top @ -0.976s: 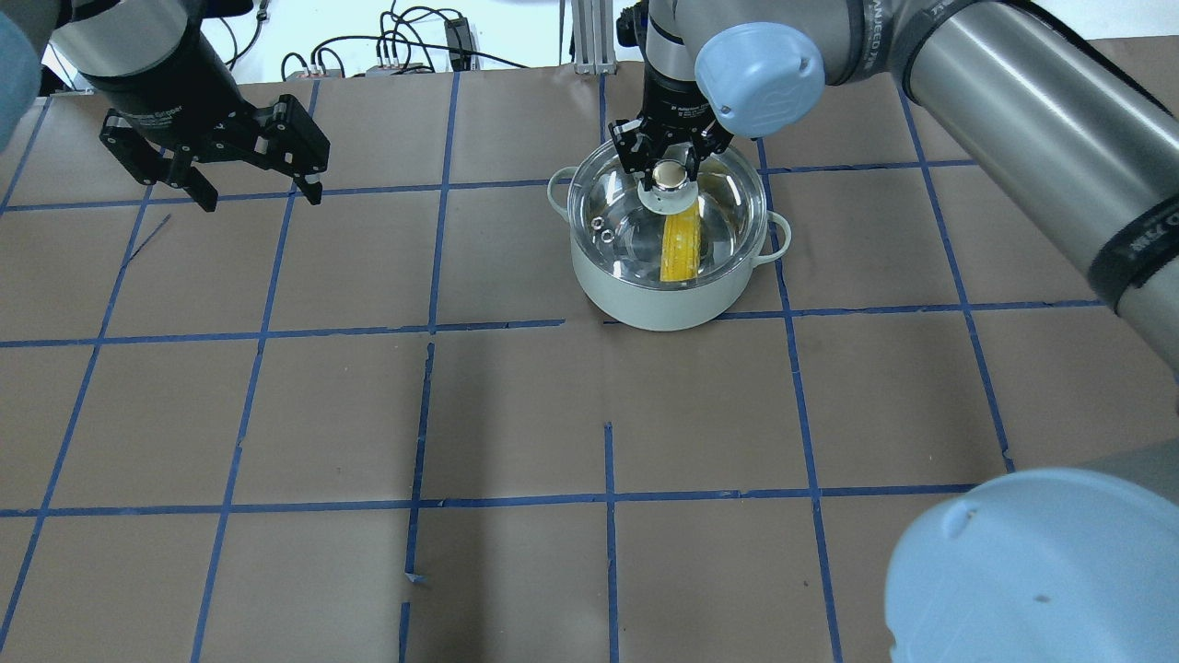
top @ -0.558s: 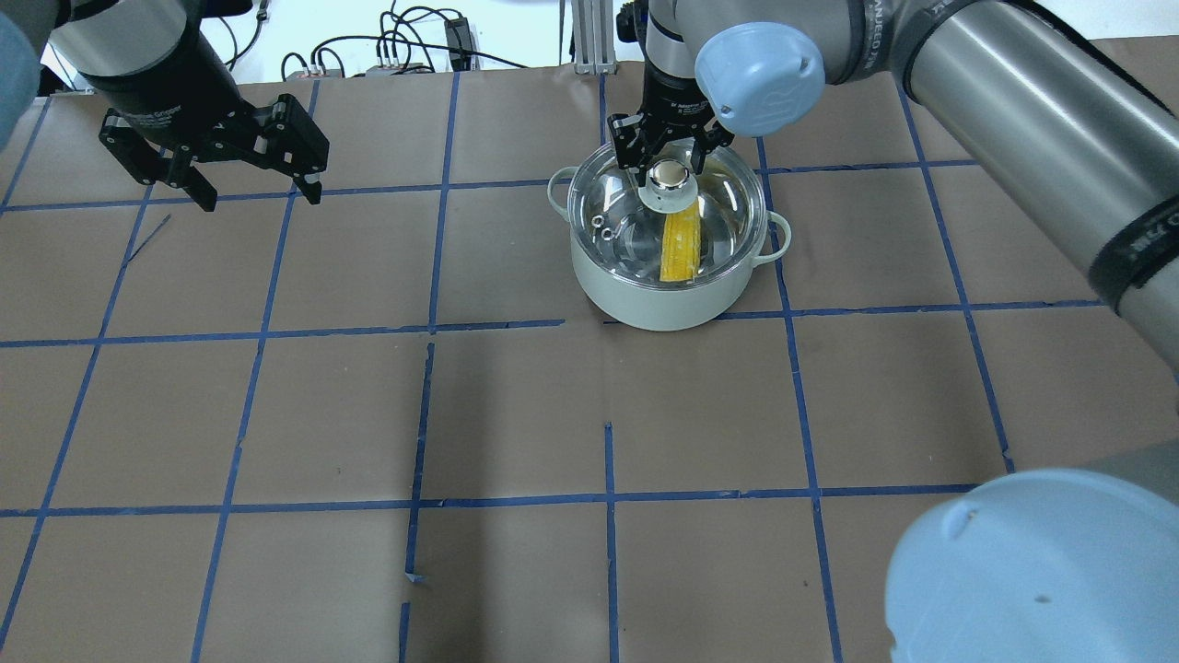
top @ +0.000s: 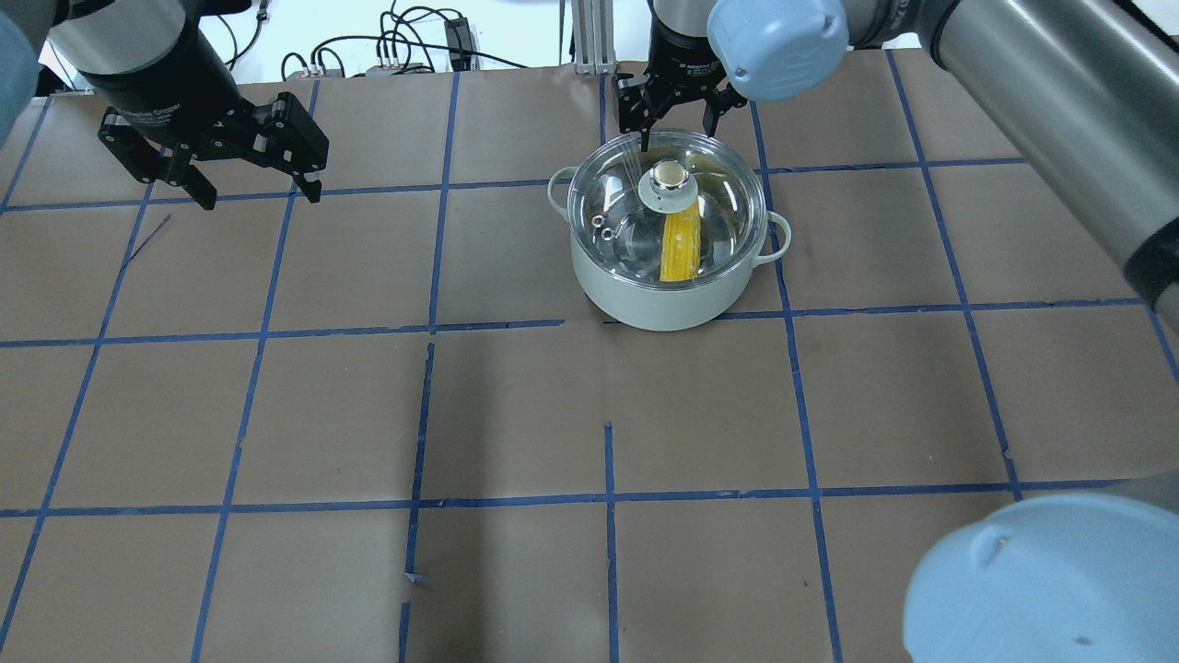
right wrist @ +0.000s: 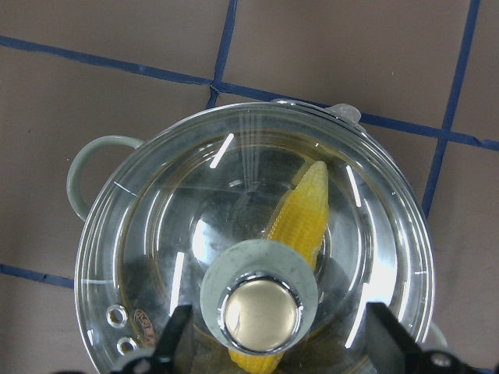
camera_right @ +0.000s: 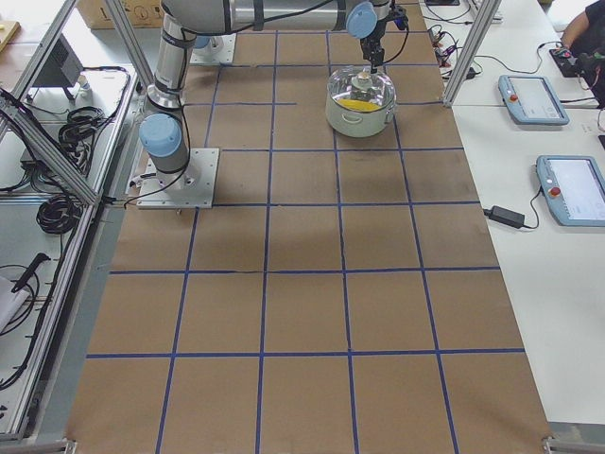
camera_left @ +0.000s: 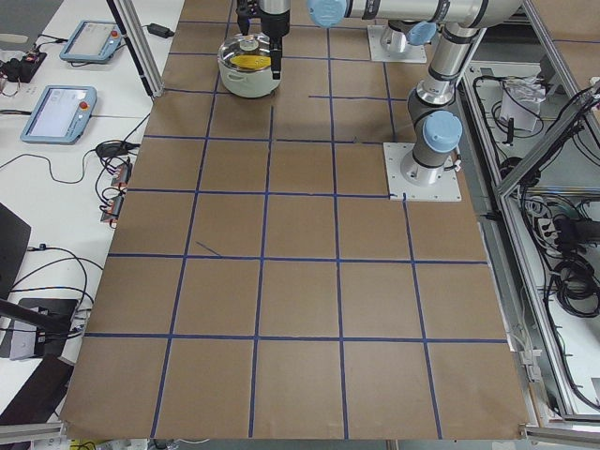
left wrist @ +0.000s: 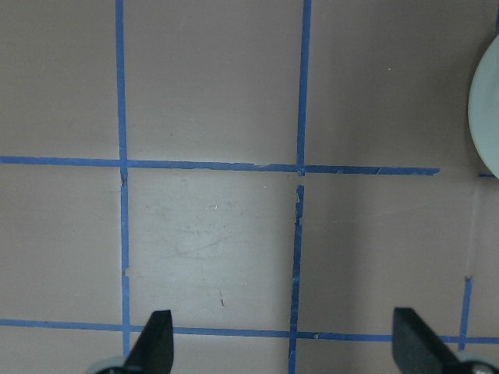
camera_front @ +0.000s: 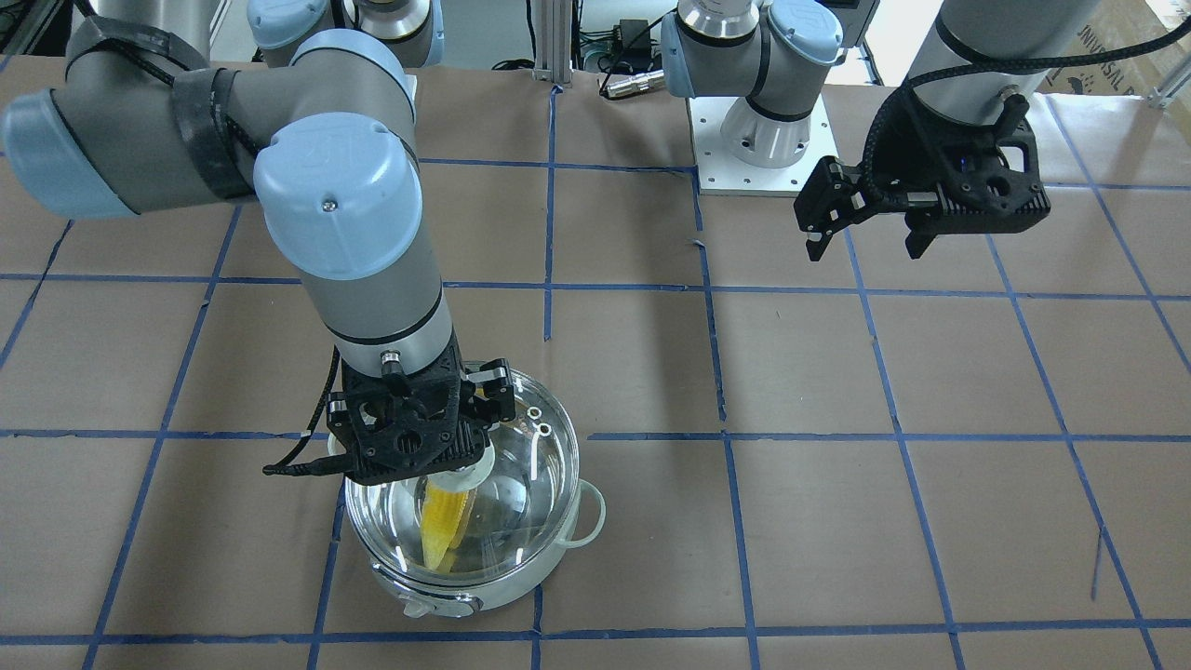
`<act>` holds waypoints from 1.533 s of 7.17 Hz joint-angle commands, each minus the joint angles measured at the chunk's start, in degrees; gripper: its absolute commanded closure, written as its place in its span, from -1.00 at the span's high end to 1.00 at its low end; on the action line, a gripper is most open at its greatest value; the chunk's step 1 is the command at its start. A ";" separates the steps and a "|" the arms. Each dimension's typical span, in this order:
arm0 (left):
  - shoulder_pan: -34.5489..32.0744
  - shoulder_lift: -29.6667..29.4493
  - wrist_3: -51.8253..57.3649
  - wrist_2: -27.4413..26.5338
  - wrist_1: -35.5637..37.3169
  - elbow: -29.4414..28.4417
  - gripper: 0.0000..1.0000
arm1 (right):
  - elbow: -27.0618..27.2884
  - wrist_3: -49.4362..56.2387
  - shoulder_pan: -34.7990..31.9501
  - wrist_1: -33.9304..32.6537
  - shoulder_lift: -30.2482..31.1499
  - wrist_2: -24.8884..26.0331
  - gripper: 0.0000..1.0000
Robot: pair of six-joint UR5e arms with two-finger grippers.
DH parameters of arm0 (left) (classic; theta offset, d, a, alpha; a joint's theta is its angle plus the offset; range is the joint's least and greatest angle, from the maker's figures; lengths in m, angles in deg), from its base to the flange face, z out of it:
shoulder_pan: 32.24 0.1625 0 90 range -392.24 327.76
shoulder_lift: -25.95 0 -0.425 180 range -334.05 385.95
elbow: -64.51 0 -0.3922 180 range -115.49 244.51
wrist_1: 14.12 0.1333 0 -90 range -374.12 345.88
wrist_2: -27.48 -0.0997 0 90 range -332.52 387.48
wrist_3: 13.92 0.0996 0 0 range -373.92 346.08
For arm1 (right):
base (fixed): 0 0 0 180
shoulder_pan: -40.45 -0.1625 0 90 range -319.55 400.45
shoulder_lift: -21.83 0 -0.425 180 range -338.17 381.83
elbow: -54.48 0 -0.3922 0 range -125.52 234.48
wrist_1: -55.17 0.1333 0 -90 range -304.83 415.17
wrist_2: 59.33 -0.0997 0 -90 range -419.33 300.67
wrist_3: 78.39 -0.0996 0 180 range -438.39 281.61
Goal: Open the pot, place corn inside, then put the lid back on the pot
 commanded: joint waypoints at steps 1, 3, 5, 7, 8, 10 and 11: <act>0.01 -0.01 0.00 0.00 0.00 -0.13 1.00 | 0.02 0.39 0.87 2.74 2.62 0.88 0.67; 0.01 0.43 -0.17 0.35 -0.09 0.39 1.00 | 0.37 -0.04 0.52 2.68 2.81 0.62 0.65; -0.07 0.70 -0.26 0.08 -0.26 0.66 1.00 | 1.24 -0.48 0.00 2.24 1.85 -0.08 0.62; 0.01 0.61 -0.26 0.08 -0.18 0.66 1.00 | 2.13 -0.83 -0.09 2.07 0.70 -0.17 0.61; -0.07 0.70 -0.26 0.08 -0.09 0.66 1.00 | 2.30 -0.92 -0.09 2.07 0.61 -0.26 0.61; -0.07 0.61 -0.26 0.08 -0.09 0.58 1.00 | 2.13 -0.92 -0.09 2.15 0.26 -0.17 0.61; -0.07 0.61 -0.26 0.08 -0.09 0.58 1.00 | 2.13 -1.10 -0.09 1.98 0.17 -0.26 0.60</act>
